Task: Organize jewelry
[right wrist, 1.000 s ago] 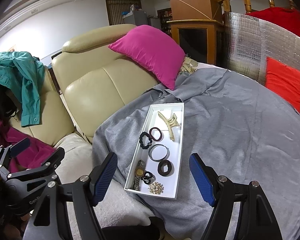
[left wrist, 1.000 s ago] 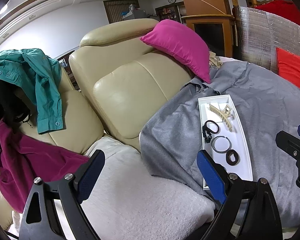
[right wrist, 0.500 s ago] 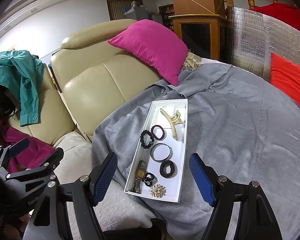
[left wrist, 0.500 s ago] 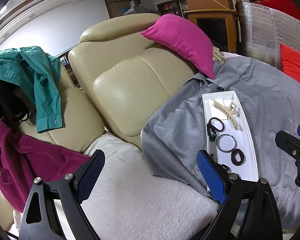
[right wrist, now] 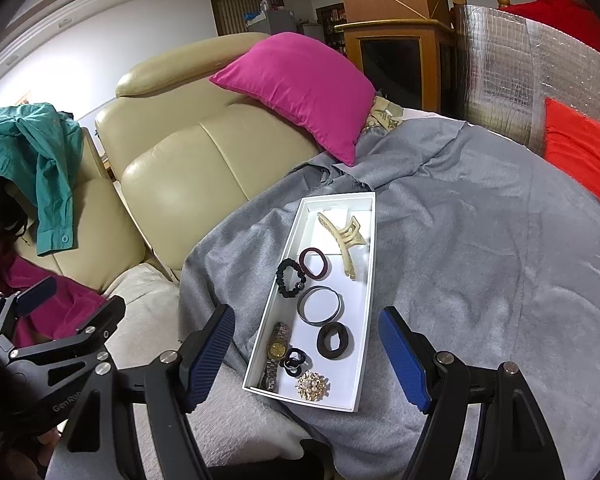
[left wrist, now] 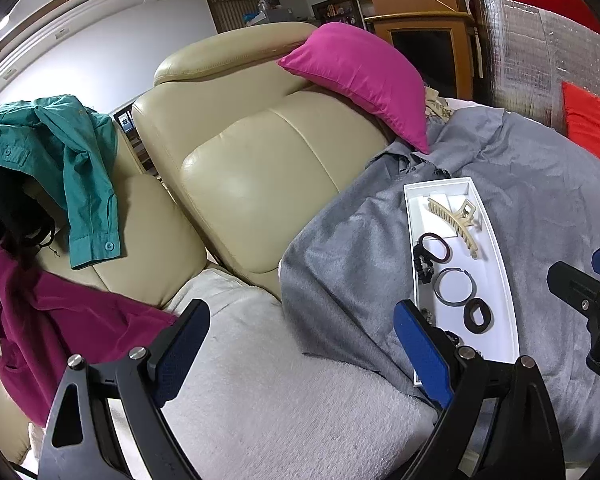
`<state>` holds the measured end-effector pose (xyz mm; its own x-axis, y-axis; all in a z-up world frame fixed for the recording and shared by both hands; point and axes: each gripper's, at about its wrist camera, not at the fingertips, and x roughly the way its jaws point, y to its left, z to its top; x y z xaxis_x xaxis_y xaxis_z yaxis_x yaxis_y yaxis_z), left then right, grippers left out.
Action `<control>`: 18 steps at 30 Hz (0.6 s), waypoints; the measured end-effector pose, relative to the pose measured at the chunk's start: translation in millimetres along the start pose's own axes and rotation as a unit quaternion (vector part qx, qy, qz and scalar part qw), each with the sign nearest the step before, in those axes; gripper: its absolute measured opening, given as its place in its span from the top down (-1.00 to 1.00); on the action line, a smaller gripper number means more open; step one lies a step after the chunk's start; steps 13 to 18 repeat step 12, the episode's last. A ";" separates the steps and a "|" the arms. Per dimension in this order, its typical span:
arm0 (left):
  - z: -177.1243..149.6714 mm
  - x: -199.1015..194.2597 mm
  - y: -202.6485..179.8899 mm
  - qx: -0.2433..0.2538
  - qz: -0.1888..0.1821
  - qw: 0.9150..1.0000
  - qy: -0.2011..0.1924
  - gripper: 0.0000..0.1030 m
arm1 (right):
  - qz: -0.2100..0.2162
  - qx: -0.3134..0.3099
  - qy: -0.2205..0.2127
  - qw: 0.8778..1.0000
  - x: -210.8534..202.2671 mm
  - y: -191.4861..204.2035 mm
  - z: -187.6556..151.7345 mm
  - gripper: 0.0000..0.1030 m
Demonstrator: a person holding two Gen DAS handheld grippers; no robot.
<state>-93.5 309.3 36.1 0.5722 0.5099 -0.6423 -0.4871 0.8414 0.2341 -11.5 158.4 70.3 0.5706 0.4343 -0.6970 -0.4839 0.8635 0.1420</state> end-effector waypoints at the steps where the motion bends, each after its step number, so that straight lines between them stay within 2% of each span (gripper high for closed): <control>1: 0.2 -0.4 -0.4 0.000 0.000 1.000 0.000 -0.81 | 0.001 0.000 0.000 1.000 -0.3 -0.1 -0.1 -0.51; 7: 0.9 -6.6 -2.4 0.001 0.003 1.000 -0.009 -0.81 | 0.007 0.000 -0.005 1.000 -2.2 -2.1 0.3 -0.51; 12: 5.4 -0.7 -10.0 0.001 -0.014 1.000 -0.002 -0.81 | 0.011 0.006 -0.009 1.000 -5.0 -12.6 -0.3 -0.51; 18: 5.4 -0.7 -10.0 0.001 -0.014 1.000 -0.002 -0.81 | 0.011 0.006 -0.009 1.000 -5.0 -12.6 -0.3 -0.51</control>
